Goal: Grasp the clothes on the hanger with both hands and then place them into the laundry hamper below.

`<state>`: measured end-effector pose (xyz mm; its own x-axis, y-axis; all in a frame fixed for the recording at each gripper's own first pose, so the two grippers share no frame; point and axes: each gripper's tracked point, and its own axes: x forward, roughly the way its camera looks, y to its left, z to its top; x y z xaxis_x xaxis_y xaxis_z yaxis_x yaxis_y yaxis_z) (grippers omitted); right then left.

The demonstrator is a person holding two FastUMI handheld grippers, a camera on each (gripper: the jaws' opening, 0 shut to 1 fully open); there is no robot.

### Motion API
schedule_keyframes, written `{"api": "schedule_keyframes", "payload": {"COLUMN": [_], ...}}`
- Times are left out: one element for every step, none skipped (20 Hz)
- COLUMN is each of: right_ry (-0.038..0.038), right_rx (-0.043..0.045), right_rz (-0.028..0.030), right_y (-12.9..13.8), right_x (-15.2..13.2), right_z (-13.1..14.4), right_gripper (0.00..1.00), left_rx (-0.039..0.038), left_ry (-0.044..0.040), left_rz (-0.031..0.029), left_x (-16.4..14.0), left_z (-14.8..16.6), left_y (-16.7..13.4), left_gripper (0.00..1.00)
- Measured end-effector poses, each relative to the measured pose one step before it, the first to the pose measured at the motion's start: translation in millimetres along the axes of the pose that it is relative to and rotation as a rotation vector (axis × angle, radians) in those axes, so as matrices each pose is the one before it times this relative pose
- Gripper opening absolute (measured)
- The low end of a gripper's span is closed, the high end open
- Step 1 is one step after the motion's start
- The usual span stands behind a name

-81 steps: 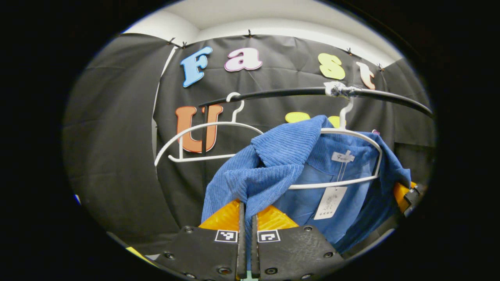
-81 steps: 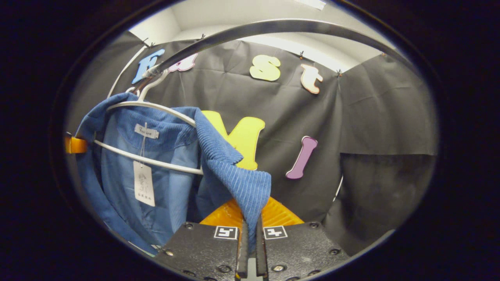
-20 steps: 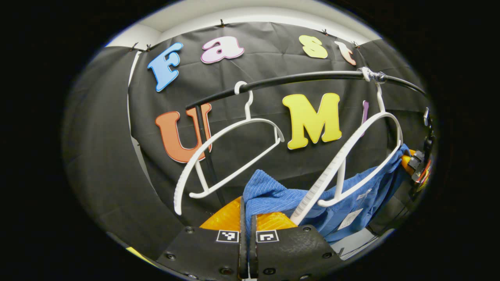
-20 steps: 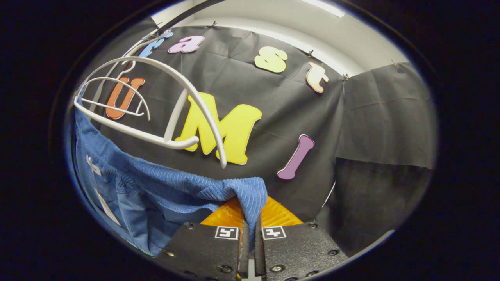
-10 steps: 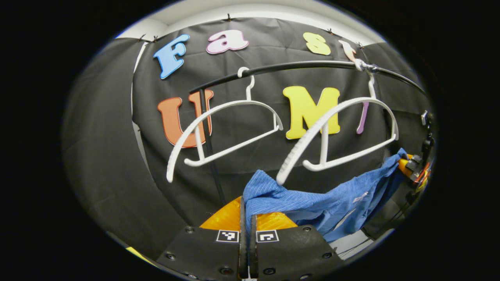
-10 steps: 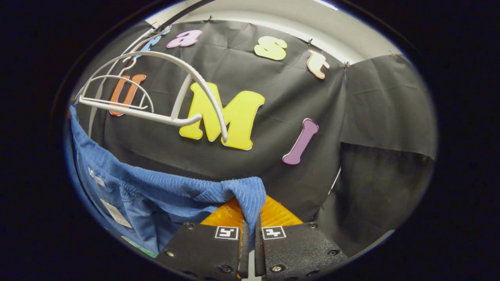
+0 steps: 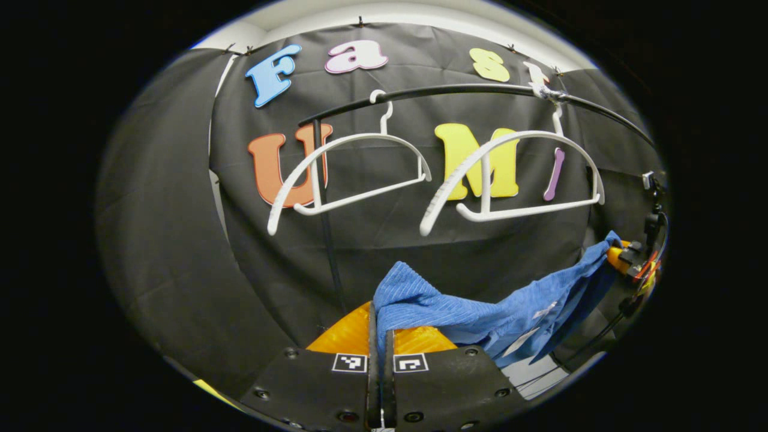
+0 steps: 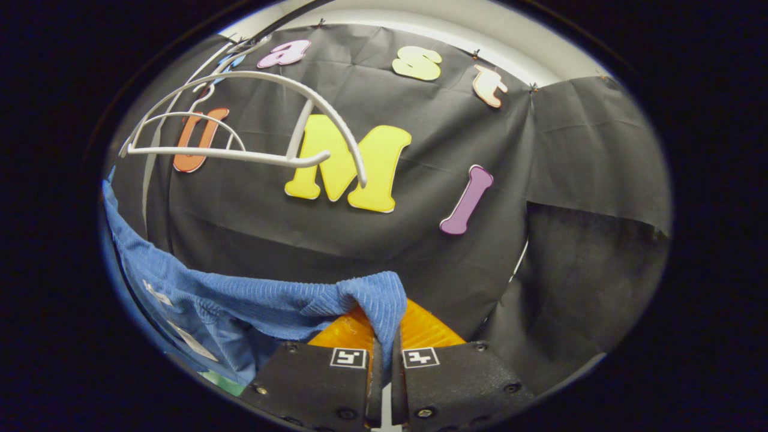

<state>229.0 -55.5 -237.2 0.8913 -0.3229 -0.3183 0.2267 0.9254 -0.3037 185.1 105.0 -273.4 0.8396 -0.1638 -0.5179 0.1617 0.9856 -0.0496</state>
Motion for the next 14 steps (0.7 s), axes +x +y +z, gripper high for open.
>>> {"api": "schedule_keyframes", "payload": {"right_ry": [0.00507,0.00517,0.00430,0.00467,0.00476,0.00410,0.00424,0.00302,0.00395,0.00498,0.00565,0.00754,0.00632,0.00592], "right_rx": [0.00343,0.00100,-0.00112,-0.00109,-0.00002,0.00151,0.00269,0.00313,0.00366,0.00470,0.00475,0.00413,0.00394,0.00570], "right_rz": [0.00853,0.00595,0.00932,0.00877,0.01135,0.00996,0.00769,0.01163,0.00829,0.01165,0.01089,0.01519,0.00933,0.01159], "right_y": [6.54,5.09,4.56,5.12,6.74,6.99,6.54,7.76,6.62,8.62,7.33,9.31,8.86,9.07], "right_x": [-7.27,-7.04,-5.27,-4.86,-2.87,-5.50,-6.15,-8.50,-7.85,-6.67,-4.76,-5.97,-7.71,-8.30], "right_z": [-2.93,-2.59,-2.61,-1.26,-1.41,-0.88,-0.51,-0.40,-1.22,-1.26,-0.83,-1.32,-1.64,-0.66], "right_gripper": [0.10,0.10,0.10,0.09,0.09,0.09,0.09,0.09,0.09,0.09,0.09,0.09,0.09,0.09], "left_rx": [0.00403,0.00393,0.00444,0.00483,0.00786,0.00721,0.00504,0.00307,0.00362,0.00185,0.00299,0.00174,0.00289,0.00266], "left_ry": [-0.00093,-0.00002,-0.00058,-0.00198,-0.00036,-0.00351,-0.00329,-0.00315,-0.00298,-0.00414,-0.00487,-0.00714,-0.00442,-0.00651], "left_rz": [-0.00310,-0.00578,-0.00531,-0.00778,-0.00797,-0.00731,-0.01230,-0.01168,-0.01625,-0.01459,-0.02003,-0.01756,-0.02201,-0.02056], "left_x": [-3.20,-2.63,-3.74,-3.05,-2.71,-3.03,-3.71,-3.10,-2.60,-3.33,-2.79,-1.98,-2.60,-1.89], "left_z": [-2.32,-2.09,-1.60,-1.44,-0.76,-0.59,0.33,0.04,0.40,0.31,0.73,1.75,0.95,1.60], "left_y": [-0.54,-1.09,-2.04,-2.85,-3.77,-2.27,-3.53,-2.09,-3.84,-5.53,-6.13,-6.08,-6.99,-5.41], "left_gripper": [0.02,0.02,0.02,0.02,0.02,0.02,0.02,0.02,0.02,0.02,0.02,0.02,0.02,0.02]}}
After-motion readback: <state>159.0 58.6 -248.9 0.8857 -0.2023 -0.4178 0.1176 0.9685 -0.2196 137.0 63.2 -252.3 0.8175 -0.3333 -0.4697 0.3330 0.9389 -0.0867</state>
